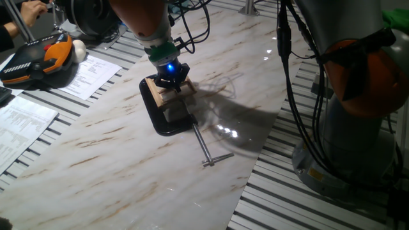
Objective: Open a sliding window
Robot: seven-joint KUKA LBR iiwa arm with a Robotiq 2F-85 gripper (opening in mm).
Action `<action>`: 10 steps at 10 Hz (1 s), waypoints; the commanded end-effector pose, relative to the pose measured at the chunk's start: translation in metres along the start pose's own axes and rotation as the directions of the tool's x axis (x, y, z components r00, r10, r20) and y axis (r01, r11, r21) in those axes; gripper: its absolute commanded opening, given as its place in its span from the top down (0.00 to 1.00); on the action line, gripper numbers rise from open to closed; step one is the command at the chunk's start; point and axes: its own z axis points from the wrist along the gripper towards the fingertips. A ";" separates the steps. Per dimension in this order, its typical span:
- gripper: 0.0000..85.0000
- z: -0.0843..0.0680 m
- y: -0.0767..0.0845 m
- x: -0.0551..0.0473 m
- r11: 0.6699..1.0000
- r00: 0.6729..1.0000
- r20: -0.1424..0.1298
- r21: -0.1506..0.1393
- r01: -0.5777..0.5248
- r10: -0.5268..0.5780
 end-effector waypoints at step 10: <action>1.00 -0.002 0.002 0.000 1.000 1.000 0.005 0.013 0.002 -0.002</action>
